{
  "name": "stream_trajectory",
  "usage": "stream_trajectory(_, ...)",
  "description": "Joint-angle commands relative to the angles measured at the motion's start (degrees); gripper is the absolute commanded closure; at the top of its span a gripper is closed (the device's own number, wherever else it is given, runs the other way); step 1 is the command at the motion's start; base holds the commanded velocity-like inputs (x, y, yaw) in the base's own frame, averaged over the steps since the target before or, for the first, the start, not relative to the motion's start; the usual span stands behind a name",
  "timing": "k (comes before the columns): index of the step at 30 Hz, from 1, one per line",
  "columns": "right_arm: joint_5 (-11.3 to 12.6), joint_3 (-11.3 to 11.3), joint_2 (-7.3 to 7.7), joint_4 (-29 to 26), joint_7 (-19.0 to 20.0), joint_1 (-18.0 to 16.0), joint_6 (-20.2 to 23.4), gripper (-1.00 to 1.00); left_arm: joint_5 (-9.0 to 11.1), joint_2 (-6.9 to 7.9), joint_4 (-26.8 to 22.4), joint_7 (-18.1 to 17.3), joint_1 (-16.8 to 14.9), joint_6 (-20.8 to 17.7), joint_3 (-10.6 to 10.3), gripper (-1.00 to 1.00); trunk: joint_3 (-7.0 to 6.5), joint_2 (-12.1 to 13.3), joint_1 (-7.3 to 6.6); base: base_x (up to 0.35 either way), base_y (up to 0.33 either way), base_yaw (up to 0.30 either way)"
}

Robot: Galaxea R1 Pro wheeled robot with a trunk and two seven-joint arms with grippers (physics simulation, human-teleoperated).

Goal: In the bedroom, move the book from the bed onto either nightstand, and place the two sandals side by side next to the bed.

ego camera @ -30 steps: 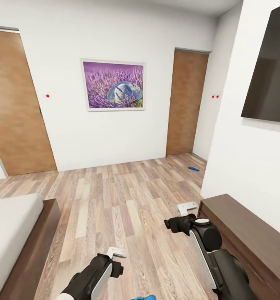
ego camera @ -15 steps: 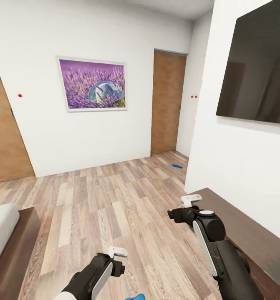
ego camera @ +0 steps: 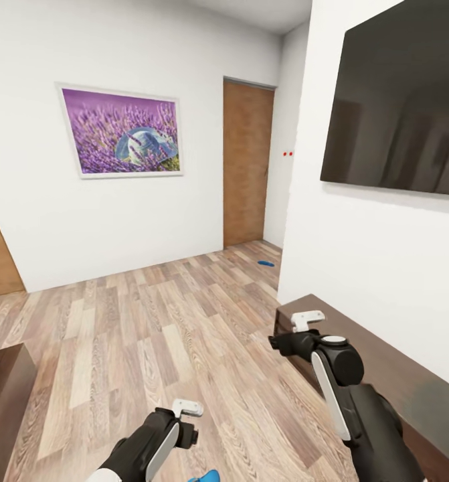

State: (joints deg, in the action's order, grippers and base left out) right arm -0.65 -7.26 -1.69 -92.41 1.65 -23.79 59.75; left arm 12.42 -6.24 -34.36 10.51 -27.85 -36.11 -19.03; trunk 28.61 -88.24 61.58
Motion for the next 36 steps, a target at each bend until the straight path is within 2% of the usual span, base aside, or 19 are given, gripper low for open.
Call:
stream_trajectory(1,0.75,0.70,0.03,-0.04,0.59,-0.05,0.25,-1.00,0.15,0.09,0.45,0.31,-0.81,-0.24,-0.55,-1.00,0.25,-0.45,0.22,0.000,0.000,-0.070)
stream_trajectory(2,0.75,0.70,0.03,-0.04,0.59,-0.05,0.25,-1.00,0.15,0.09,0.45,0.31,-0.81,-0.24,-0.55,-1.00,0.43,-0.85,0.44,0.000,0.000,-0.070)
stream_trajectory(3,2.81,2.15,0.03,-0.03,1.53,0.21,0.25,-1.00,-0.80,0.17,2.35,-0.53,-2.92,-0.21,-1.05,-1.00,0.61,-1.25,0.66,0.000,0.000,-0.045)
stream_trajectory(4,3.87,2.70,0.06,-0.01,1.93,0.25,0.25,-1.00,-1.19,0.19,3.81,-1.22,-4.01,-0.18,-1.25,-1.00,0.79,-1.65,0.88,0.000,0.000,-0.036)
stream_trajectory(5,5.47,3.47,0.09,-0.01,2.51,0.36,0.25,-1.00,-1.74,0.22,7.35,-3.09,-5.75,-0.25,-1.48,-1.00,0.97,-2.06,1.10,0.000,0.000,-0.023)
stream_trajectory(6,5.47,3.47,0.09,-0.01,2.51,0.36,0.25,-1.00,-1.74,0.22,7.35,-3.09,-5.75,-0.25,-1.48,-1.00,1.15,-2.46,1.32,0.000,0.000,-0.023)
stream_trajectory(11,7.22,3.81,0.10,-0.04,3.14,0.48,0.25,-1.00,-2.56,0.31,14.49,-7.13,-7.92,-0.22,-1.89,-1.00,2.04,-4.46,2.42,0.000,0.000,-0.012)
stream_trajectory(12,7.62,3.25,0.10,-0.04,3.32,0.55,0.25,-1.00,-3.37,0.42,16.34,-8.28,-8.28,0.26,-3.10,-1.00,2.22,-4.86,2.64,0.000,0.000,-0.015)
stream_trajectory(14,7.70,3.06,0.10,-0.04,3.36,0.58,0.25,-1.00,-3.95,0.46,16.73,-8.55,-8.35,0.45,-3.93,-1.00,2.58,-5.67,3.08,0.000,0.000,-0.020)
stream_trajectory(17,7.86,2.68,0.11,-0.05,3.42,0.62,0.25,-1.00,-5.85,0.49,17.53,-9.42,-8.48,0.89,-6.76,-1.00,3.12,-6.87,3.74,0.000,0.000,-0.027)
stream_trajectory(18,7.98,2.39,0.16,-0.05,3.47,0.64,0.25,-1.00,-7.43,0.49,18.02,-10.90,-8.95,0.74,-8.92,-1.00,3.30,-7.27,3.96,0.000,0.000,-0.108)
stream_trajectory(19,7.99,2.36,0.17,-0.05,3.49,0.61,0.25,-1.00,-7.90,0.51,18.18,-11.71,-9.56,0.52,-9.51,-1.00,3.48,-7.67,4.18,0.000,0.000,-0.117)
stream_trajectory(24,8.02,2.41,0.19,-0.05,3.53,0.29,0.25,-1.00,-9.11,0.47,18.96,-13.71,-11.80,0.33,-10.49,-1.00,4.38,-9.68,5.28,0.000,0.000,-0.075)
stream_trajectory(30,8.03,2.42,0.16,-0.05,3.53,0.31,0.25,-1.00,-9.46,0.25,19.09,-14.16,-12.19,0.57,-10.71,-1.00,5.46,-12.08,6.59,0.000,0.000,-0.034)
stream_trajectory(36,8.06,2.52,0.16,-0.05,3.53,0.05,0.25,-1.00,-10.19,0.40,19.11,-14.59,-12.29,1.20,-10.84,-1.00,6.53,-14.49,7.91,0.000,0.000,-0.182)
